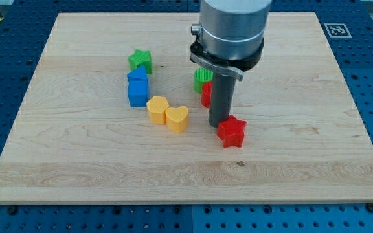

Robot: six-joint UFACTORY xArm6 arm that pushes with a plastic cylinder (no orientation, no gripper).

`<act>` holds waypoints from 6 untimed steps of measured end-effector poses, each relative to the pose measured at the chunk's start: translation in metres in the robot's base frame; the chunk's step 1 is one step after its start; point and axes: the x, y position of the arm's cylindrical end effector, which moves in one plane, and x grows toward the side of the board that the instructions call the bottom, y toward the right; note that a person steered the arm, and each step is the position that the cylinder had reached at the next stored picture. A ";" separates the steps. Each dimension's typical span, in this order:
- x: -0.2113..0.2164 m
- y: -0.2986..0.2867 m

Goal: Move the red circle along with green circle slightly up

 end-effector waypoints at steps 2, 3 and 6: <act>-0.045 -0.012; -0.047 0.001; -0.049 0.003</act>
